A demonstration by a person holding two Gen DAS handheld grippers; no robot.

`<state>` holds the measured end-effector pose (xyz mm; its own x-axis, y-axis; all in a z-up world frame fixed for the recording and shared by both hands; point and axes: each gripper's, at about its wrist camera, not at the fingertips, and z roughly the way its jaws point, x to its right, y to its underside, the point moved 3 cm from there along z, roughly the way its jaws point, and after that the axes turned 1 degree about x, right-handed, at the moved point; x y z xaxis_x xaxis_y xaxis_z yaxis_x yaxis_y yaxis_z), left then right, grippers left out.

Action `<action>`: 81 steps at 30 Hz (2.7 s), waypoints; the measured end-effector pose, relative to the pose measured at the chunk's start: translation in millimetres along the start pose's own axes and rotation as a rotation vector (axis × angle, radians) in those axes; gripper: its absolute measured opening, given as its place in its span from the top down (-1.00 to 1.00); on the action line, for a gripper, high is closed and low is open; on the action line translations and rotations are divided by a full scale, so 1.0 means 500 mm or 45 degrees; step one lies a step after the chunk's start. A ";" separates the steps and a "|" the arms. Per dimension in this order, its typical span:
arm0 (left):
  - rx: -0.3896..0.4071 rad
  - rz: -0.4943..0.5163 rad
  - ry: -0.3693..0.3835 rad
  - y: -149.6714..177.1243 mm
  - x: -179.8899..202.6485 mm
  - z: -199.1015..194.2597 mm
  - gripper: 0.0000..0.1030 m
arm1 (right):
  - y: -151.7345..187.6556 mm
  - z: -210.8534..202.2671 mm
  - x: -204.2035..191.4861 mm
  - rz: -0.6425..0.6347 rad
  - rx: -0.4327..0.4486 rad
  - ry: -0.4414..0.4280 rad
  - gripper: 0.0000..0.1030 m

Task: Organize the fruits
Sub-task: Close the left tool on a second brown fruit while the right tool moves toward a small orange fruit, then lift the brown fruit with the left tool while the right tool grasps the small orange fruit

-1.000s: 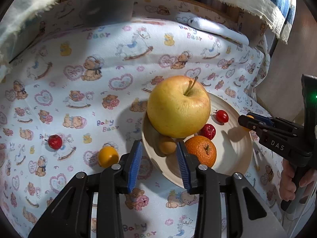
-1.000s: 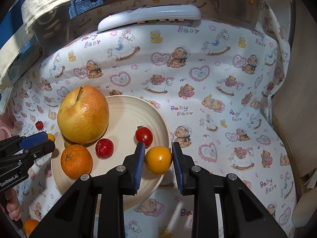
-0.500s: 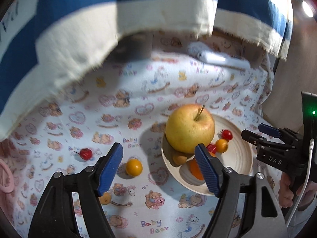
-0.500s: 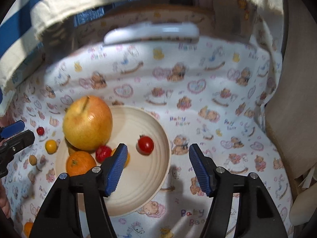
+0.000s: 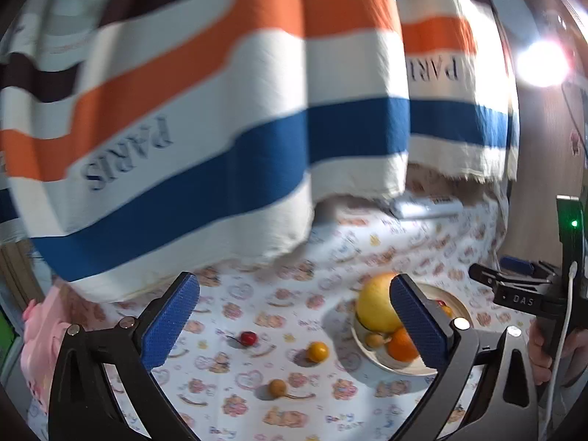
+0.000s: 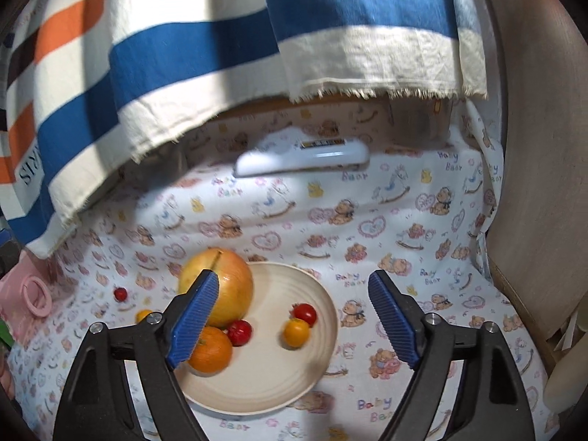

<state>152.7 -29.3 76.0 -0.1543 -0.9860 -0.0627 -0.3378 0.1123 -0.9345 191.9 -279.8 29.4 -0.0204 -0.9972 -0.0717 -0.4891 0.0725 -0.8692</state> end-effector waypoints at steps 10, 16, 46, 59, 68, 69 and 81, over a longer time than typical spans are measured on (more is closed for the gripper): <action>-0.117 -0.044 -0.021 0.091 -0.046 0.040 -1.00 | 0.013 -0.027 -0.052 -0.098 0.117 -0.016 -0.82; -0.206 -0.060 -0.026 0.136 -0.054 0.078 -1.00 | 0.022 -0.020 -0.056 -0.100 0.098 -0.031 -0.94; -0.664 -0.128 0.089 0.275 -0.068 0.211 0.45 | 0.036 0.003 -0.067 -0.137 0.035 -0.040 -0.95; -0.595 -0.186 0.107 0.241 -0.090 0.185 0.57 | 0.037 0.006 -0.066 -0.140 0.027 -0.041 -0.95; -0.479 -0.184 0.033 0.207 -0.116 0.168 0.57 | 0.003 -0.024 -0.110 -0.221 0.046 -0.097 -0.95; -0.470 -0.189 0.031 0.206 -0.118 0.167 0.57 | -0.002 -0.027 -0.119 -0.222 0.033 -0.123 -0.95; -0.393 -0.304 0.023 0.192 -0.156 0.153 0.57 | -0.007 0.041 -0.296 -0.289 -0.159 -0.283 -0.95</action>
<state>203.4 49.0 -35.4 -0.0529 -0.9869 0.1526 -0.6293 -0.0857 -0.7725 214.4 -132.1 33.2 0.2851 -0.9585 0.0002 -0.5627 -0.1675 -0.8095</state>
